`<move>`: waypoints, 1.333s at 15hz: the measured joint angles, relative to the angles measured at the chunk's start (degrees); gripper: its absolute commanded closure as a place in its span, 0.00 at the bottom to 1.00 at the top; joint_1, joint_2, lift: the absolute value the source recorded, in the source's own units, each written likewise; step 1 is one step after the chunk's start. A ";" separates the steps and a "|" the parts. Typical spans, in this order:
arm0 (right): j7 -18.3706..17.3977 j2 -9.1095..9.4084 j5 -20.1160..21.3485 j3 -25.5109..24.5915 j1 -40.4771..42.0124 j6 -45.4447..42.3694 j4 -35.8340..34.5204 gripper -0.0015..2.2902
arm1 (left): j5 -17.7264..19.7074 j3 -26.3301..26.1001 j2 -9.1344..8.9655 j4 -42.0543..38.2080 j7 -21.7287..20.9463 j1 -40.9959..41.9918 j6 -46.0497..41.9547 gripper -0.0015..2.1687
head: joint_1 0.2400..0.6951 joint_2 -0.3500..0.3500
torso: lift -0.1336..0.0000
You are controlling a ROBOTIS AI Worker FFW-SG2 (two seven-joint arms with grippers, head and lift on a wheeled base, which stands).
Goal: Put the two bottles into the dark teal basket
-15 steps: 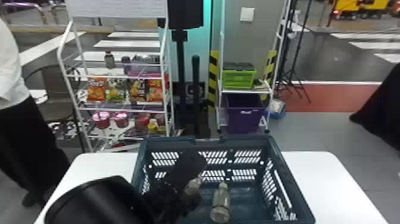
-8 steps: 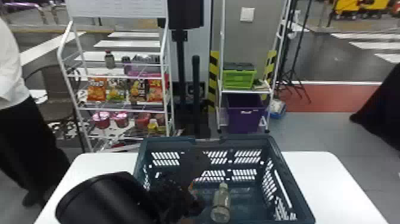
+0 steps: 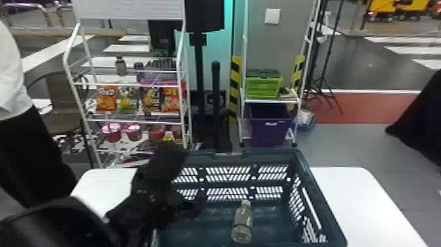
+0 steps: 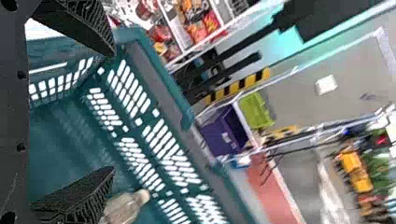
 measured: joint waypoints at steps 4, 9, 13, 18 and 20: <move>0.55 0.00 0.00 -0.07 -0.63 0.54 -0.35 0.02 | 1.78 10.49 1.18 -5.13 4.45 20.43 -28.91 0.01 | 0.57 0.50 | 1.00; 0.70 0.00 -0.18 -0.17 -1.81 2.99 -1.34 0.02 | -0.06 16.62 -0.81 -3.42 6.88 43.94 -58.00 0.01 | 0.57 0.50 | 1.00; 0.70 0.00 -0.18 -0.05 -2.05 6.15 -3.15 0.02 | -1.45 15.46 -3.80 5.68 8.45 53.37 -78.56 0.01 | 0.57 0.50 | 1.00; 0.70 0.00 0.26 -0.14 -1.84 10.06 -6.62 0.02 | -4.98 9.21 -4.36 14.17 14.32 55.94 -91.42 0.01 | 0.57 0.50 | 1.00; 1.33 0.00 0.87 -0.14 -1.80 10.50 -7.48 0.02 | -5.28 8.32 -4.30 15.86 15.08 56.28 -92.98 0.01 | 0.57 0.50 | 1.00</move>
